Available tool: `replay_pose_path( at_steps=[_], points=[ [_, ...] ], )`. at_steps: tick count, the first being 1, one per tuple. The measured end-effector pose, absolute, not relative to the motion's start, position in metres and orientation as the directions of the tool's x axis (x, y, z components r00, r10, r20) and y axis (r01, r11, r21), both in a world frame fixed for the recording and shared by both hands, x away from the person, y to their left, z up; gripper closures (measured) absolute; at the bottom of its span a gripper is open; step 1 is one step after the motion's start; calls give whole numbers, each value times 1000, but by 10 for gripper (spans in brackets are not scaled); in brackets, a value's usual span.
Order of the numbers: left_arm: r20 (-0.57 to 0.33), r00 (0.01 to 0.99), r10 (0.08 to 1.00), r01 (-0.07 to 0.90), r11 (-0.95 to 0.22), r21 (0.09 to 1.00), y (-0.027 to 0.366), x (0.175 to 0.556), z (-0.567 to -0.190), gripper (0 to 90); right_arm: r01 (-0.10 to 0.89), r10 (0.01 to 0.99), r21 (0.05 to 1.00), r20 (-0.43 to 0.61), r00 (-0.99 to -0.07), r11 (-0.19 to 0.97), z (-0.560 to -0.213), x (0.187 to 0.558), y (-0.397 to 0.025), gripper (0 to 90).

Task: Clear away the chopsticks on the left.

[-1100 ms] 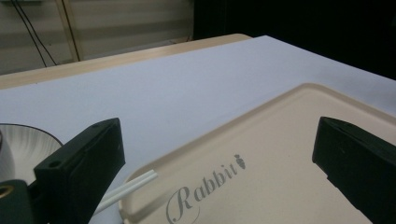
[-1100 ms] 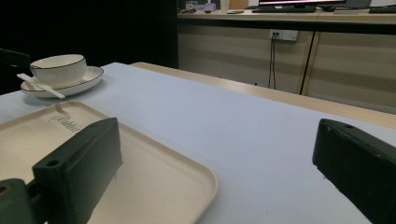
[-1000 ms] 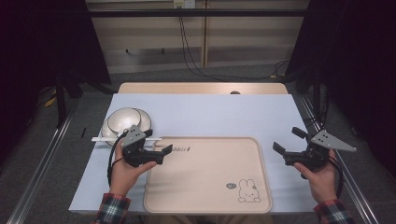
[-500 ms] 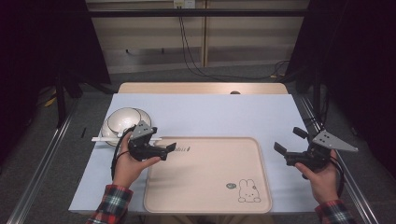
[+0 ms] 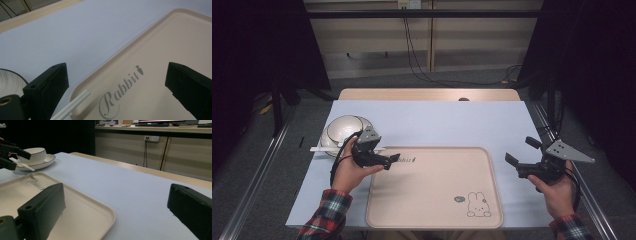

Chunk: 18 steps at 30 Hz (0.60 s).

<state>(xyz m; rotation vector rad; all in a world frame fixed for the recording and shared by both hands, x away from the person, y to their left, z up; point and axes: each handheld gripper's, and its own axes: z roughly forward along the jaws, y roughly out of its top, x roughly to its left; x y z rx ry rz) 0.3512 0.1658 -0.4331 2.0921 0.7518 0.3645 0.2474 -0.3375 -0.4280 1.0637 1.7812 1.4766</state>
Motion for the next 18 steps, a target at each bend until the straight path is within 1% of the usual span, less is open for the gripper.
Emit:
replay_pose_path(
  at_steps=[3,4,6,7,10,14,15,17,18],
  points=[
    [-5,773,634,388,-466,795,166,353,-434,49,202,857,977,42,-513,73,-428,247,-337,8],
    [15,776,630,380,-487,786,168,354,-433,49,202,857,977,42,-513,73,-428,247,-337,8],
    [11,781,625,380,-487,786,167,356,-434,58,208,856,975,45,-515,74,-428,247,-337,8],
    [29,782,623,377,-510,773,167,356,-433,59,209,857,975,48,-514,71,-428,247,-337,8],
    [32,780,625,392,-528,754,171,360,-431,63,207,852,975,39,-521,82,-428,247,-338,8],
    [23,777,629,404,-526,749,173,363,-432,65,204,855,975,33,-518,85,-428,247,-337,8],
    [28,780,625,411,-546,730,173,364,-431,67,205,856,975,35,-515,83,-428,247,-337,8],
    [23,780,626,413,-542,732,173,364,-432,69,211,854,974,42,-519,80,-428,247,-337,8],
    [38,783,620,413,-565,715,175,366,-431,69,210,856,974,39,-515,82,-428,246,-337,8]
  ],
)
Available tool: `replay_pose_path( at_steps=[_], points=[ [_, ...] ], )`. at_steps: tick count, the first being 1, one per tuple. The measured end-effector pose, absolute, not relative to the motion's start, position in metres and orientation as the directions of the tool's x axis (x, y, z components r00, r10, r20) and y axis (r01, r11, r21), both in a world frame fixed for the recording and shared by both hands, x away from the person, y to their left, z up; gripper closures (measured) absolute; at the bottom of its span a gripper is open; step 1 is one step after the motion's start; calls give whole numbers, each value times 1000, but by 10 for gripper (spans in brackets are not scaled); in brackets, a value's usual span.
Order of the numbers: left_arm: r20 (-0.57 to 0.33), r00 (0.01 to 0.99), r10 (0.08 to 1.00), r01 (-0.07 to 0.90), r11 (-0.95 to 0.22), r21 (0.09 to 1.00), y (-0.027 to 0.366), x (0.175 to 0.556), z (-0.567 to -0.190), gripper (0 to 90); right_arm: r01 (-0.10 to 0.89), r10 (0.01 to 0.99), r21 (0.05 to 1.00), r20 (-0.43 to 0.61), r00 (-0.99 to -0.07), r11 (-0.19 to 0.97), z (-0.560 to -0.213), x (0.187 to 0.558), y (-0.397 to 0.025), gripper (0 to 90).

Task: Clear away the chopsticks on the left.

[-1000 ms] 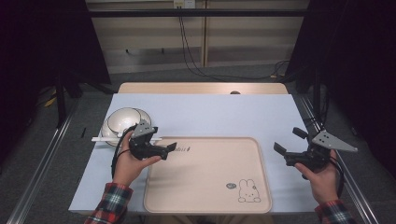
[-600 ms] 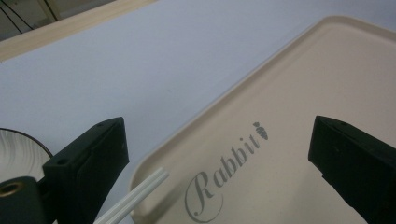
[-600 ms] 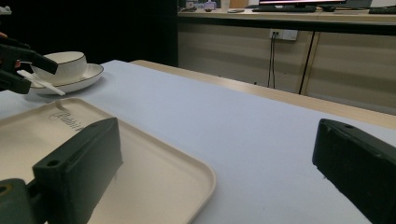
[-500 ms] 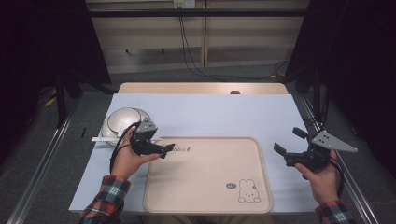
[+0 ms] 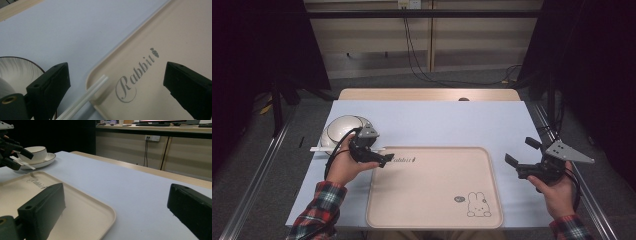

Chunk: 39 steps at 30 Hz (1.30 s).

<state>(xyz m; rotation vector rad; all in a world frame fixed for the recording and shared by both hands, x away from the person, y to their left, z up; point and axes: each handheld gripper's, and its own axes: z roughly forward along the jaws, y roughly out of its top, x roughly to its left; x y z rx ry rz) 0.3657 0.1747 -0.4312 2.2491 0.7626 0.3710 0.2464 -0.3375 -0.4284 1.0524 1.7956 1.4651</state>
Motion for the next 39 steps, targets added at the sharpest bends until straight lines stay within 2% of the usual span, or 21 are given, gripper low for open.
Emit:
replay_pose_path(
  at_steps=[14,26,34,39],
  points=[
    [39,790,612,429,-597,678,186,372,-430,84,207,854,974,27,-520,95,-429,247,-336,9],
    [40,816,577,422,-641,641,190,374,-426,198,205,852,973,18,-524,106,-428,246,-337,11],
    [94,836,541,379,-692,614,195,374,-421,325,206,852,973,23,-523,101,-428,246,-336,12],
    [133,863,487,322,-735,597,195,373,-422,371,210,851,973,27,-525,99,-429,246,-335,14]
  ],
)
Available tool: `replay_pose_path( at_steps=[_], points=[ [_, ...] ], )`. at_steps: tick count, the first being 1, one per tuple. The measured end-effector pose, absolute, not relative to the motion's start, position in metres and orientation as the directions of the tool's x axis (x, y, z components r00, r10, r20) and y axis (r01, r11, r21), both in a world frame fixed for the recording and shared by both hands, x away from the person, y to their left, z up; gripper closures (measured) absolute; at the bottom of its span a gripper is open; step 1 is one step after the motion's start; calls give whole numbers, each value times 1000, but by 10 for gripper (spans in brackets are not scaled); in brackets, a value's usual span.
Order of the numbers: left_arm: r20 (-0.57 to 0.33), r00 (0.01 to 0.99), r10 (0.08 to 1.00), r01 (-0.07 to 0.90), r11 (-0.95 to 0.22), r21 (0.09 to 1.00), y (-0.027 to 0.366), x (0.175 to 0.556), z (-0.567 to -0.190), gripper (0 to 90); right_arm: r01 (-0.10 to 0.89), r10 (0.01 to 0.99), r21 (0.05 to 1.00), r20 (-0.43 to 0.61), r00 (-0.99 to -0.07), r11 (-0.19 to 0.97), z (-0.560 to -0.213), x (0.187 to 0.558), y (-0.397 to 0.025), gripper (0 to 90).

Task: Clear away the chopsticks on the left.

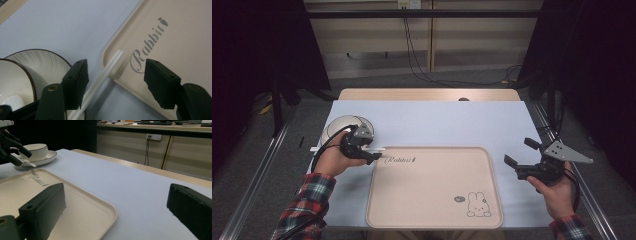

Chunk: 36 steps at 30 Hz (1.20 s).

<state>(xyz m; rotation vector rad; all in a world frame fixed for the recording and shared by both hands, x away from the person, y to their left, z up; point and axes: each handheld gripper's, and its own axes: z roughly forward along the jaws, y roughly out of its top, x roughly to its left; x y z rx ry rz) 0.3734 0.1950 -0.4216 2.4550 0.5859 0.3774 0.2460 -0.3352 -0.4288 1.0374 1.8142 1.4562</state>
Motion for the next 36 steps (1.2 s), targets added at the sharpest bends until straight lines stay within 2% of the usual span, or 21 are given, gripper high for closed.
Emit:
replay_pose_path(
  at_steps=[4,9,13,18,25,28,29,36],
  points=[
    [143,882,449,291,-758,584,191,374,-424,436,212,850,972,26,-526,101,-429,247,-335,14],
    [169,888,428,262,-773,578,186,375,-426,447,213,848,971,22,-530,108,-430,247,-335,14],
    [159,902,401,256,-794,552,185,376,-426,499,210,846,971,19,-533,111,-430,247,-335,14],
    [167,903,397,254,-803,539,183,375,-427,498,214,847,970,18,-531,113,-430,247,-335,14],
    [187,889,419,272,-810,520,184,375,-429,543,217,849,969,16,-528,116,-430,247,-335,14],
    [185,891,414,272,-814,513,184,375,-429,576,214,850,970,14,-527,116,-430,247,-335,14],
    [186,890,417,274,-814,512,184,375,-429,616,215,849,970,16,-529,115,-430,247,-335,14],
    [194,894,403,260,-822,507,182,376,-429,619,213,850,970,10,-527,121,-430,247,-335,14]
  ],
)
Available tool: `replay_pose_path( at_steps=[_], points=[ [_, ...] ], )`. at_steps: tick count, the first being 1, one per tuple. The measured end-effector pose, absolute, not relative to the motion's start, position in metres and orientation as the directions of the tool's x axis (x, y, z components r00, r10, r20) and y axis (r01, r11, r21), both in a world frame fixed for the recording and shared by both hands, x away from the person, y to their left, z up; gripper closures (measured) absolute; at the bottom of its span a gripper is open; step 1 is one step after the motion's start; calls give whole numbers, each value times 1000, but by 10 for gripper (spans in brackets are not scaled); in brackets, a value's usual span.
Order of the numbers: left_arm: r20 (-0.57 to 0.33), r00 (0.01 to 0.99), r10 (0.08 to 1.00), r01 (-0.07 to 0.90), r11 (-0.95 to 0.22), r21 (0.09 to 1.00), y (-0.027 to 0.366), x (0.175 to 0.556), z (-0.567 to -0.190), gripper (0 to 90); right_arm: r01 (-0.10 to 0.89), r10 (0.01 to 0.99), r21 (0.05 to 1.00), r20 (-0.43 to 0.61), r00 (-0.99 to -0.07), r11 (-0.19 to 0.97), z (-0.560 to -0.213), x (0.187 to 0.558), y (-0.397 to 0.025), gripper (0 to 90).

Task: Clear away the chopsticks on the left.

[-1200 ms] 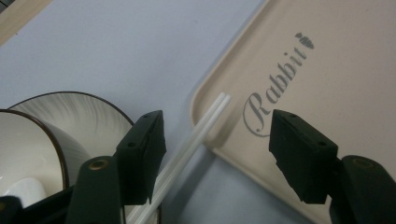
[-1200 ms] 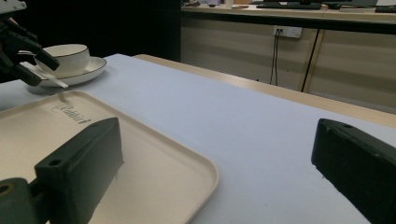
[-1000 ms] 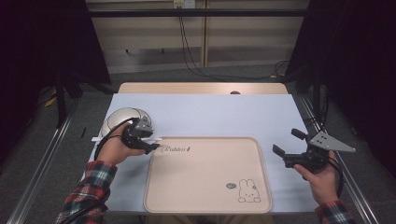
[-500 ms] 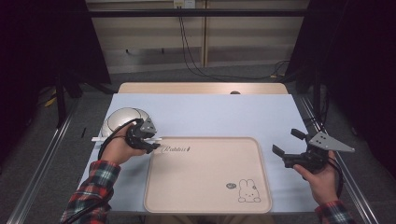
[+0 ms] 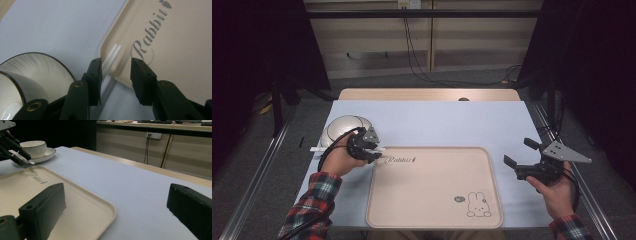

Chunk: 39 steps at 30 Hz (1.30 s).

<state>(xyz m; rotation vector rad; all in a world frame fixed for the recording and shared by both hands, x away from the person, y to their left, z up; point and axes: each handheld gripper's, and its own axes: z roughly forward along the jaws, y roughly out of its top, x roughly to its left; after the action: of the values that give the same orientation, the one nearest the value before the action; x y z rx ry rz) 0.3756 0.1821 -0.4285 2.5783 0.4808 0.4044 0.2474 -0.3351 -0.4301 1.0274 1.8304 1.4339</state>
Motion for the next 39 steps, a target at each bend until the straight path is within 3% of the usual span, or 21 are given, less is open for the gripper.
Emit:
replay_pose_path(
  at_steps=[13,27,31,33,36,39],
  points=[
    [194,900,391,252,-828,501,181,378,-435,614,217,851,968,5,-525,129,-431,247,-334,16],
    [158,904,397,282,-832,477,180,379,-443,685,219,844,965,-3,-536,143,-432,248,-333,16],
    [166,902,399,283,-836,470,178,378,-445,761,218,845,964,-11,-534,151,-432,248,-333,16],
    [133,885,447,332,-804,493,179,378,-443,862,219,845,964,-13,-534,153,-432,247,-334,16],
    [36,855,518,422,-733,533,181,378,-437,869,219,846,964,-10,-533,149,-432,247,-334,16],
    [37,828,559,444,-696,564,182,375,-427,871,218,844,964,-10,-536,150,-432,248,-334,16]
  ],
)
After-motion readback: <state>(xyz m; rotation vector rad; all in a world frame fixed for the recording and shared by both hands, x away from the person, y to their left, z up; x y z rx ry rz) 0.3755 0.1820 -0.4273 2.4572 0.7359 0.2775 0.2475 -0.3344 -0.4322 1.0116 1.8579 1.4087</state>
